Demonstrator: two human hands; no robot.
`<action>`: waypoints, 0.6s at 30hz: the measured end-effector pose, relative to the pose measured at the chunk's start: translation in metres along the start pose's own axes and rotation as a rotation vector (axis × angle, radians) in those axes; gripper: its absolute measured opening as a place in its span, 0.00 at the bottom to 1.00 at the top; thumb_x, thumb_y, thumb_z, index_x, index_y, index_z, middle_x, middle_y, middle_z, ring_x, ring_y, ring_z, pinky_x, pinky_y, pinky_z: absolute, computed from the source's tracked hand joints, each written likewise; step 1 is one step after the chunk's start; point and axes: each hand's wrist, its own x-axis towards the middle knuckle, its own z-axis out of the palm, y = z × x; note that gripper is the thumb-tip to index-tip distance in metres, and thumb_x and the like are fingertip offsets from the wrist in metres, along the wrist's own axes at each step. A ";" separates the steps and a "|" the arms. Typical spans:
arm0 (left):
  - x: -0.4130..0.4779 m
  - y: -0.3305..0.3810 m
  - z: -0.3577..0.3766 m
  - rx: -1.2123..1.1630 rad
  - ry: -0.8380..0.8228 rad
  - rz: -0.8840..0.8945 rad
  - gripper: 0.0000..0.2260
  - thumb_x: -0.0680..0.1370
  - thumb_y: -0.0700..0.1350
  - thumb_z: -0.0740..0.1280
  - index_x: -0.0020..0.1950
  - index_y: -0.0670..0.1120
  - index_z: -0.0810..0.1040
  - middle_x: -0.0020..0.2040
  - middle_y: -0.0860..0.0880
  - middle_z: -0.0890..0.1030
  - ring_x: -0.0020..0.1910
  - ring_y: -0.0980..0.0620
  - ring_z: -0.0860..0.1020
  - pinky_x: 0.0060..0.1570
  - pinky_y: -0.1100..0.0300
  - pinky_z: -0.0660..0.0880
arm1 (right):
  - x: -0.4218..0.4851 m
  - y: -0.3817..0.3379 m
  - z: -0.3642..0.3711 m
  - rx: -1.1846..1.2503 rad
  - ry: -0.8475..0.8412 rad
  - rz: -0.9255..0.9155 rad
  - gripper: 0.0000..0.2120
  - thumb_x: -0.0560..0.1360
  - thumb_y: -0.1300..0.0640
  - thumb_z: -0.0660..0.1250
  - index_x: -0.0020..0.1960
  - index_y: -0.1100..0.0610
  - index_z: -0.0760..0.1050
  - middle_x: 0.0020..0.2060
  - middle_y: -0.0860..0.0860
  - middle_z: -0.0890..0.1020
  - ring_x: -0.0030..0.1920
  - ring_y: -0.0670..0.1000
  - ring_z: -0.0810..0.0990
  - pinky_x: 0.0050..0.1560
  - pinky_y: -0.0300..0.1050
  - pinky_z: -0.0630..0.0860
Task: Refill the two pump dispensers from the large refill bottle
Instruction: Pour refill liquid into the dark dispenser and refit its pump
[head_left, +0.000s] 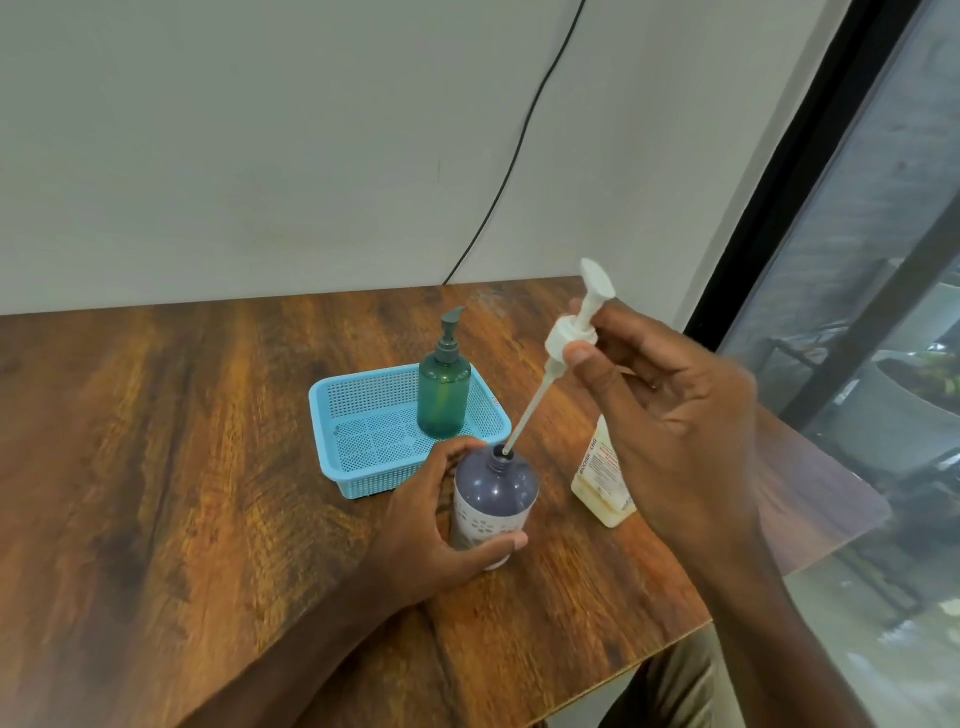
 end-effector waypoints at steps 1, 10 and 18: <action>0.000 0.000 0.000 0.002 -0.001 0.000 0.38 0.65 0.59 0.84 0.70 0.59 0.70 0.66 0.66 0.78 0.66 0.61 0.79 0.60 0.67 0.78 | 0.000 0.004 0.003 -0.018 -0.007 0.005 0.16 0.77 0.61 0.73 0.65 0.55 0.81 0.55 0.42 0.86 0.54 0.41 0.86 0.54 0.39 0.83; 0.001 -0.002 -0.001 0.033 0.000 0.011 0.37 0.66 0.60 0.84 0.70 0.59 0.70 0.65 0.66 0.78 0.66 0.60 0.78 0.62 0.66 0.78 | -0.015 0.041 0.018 -0.164 -0.120 0.151 0.13 0.77 0.55 0.74 0.61 0.49 0.82 0.53 0.44 0.87 0.52 0.40 0.85 0.53 0.35 0.82; 0.000 0.003 0.000 0.027 -0.006 -0.009 0.36 0.66 0.58 0.83 0.69 0.61 0.69 0.64 0.71 0.76 0.65 0.66 0.77 0.58 0.75 0.74 | -0.045 0.060 0.022 -0.219 -0.080 0.185 0.19 0.73 0.45 0.71 0.61 0.50 0.84 0.55 0.39 0.85 0.57 0.36 0.81 0.49 0.27 0.78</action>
